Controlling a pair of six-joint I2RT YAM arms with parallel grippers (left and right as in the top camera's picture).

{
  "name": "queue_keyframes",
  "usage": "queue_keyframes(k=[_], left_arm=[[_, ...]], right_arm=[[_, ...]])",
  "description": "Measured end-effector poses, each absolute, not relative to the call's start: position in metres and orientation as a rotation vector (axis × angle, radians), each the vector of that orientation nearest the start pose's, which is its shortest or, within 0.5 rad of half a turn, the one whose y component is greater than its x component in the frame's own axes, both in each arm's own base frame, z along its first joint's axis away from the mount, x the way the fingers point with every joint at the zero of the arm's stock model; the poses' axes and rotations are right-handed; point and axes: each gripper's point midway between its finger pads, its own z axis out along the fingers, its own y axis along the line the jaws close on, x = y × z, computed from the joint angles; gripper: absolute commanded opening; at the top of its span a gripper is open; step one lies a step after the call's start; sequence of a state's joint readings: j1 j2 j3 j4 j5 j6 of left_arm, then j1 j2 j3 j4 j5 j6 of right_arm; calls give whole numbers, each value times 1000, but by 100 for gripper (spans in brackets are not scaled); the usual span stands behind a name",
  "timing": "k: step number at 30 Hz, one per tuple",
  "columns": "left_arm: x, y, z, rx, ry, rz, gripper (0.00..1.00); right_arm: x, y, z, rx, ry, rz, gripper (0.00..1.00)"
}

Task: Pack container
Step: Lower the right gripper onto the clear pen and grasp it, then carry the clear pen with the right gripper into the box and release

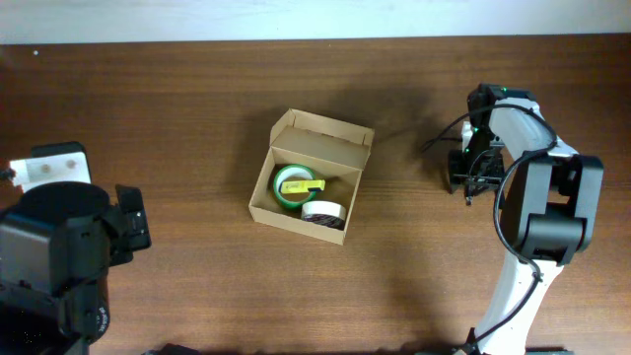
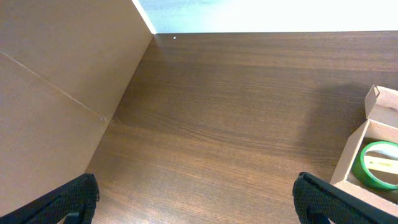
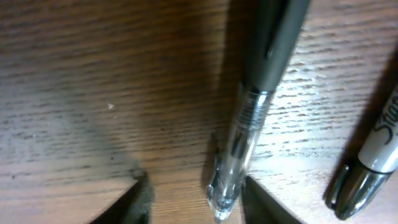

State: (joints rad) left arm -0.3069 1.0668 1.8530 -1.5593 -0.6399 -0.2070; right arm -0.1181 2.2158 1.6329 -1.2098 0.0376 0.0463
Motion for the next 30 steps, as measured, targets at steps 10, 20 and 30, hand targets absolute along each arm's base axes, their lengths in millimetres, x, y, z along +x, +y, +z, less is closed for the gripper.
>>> queue_keyframes(k=[10, 20, 30], left_arm=[[198, 45, 412, -195, 2195, 466, 99], [198, 45, 412, -195, 2195, 466, 99], [198, 45, 412, -195, 2195, 466, 99]], right_arm=[[359, -49, 0, 262, 3351, -46, 4], [357, -48, 4, 266, 3358, -41, 4], [374, -48, 81, 253, 3238, -46, 4]])
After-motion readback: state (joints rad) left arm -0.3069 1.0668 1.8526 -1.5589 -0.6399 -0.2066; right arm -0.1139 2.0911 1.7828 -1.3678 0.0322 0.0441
